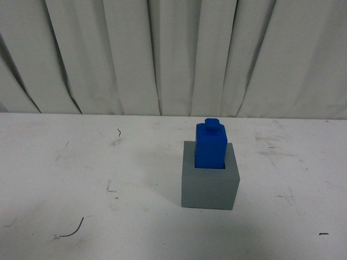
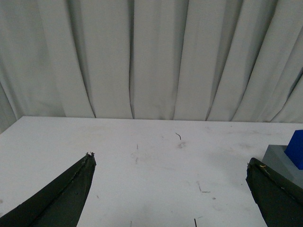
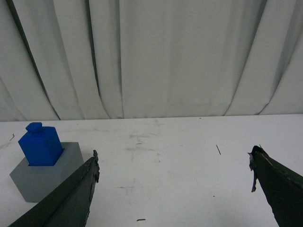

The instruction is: Insert blue part into gray base

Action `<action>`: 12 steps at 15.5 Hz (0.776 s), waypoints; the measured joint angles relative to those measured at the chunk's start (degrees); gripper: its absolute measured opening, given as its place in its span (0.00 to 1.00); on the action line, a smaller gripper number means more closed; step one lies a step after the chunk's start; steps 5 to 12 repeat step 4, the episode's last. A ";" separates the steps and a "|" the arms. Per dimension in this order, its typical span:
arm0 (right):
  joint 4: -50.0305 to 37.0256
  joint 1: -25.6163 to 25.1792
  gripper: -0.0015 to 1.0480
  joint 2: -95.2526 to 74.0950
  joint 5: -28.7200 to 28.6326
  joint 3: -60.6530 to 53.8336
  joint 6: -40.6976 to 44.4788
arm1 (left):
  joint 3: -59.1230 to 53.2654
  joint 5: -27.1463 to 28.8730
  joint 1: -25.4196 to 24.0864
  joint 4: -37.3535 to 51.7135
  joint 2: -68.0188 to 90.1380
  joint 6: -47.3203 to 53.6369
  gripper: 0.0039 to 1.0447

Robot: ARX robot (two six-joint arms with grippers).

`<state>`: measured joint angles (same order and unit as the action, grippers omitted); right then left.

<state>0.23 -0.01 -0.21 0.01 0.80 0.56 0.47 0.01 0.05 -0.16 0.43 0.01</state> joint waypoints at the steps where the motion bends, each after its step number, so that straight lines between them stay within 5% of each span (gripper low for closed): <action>1: 0.00 0.00 0.94 0.00 0.00 0.00 0.00 | 0.00 0.00 0.00 0.00 0.00 -0.02 0.94; 12: 0.00 0.00 0.94 0.00 0.02 0.00 0.00 | 0.00 0.00 0.00 0.00 0.00 0.00 0.94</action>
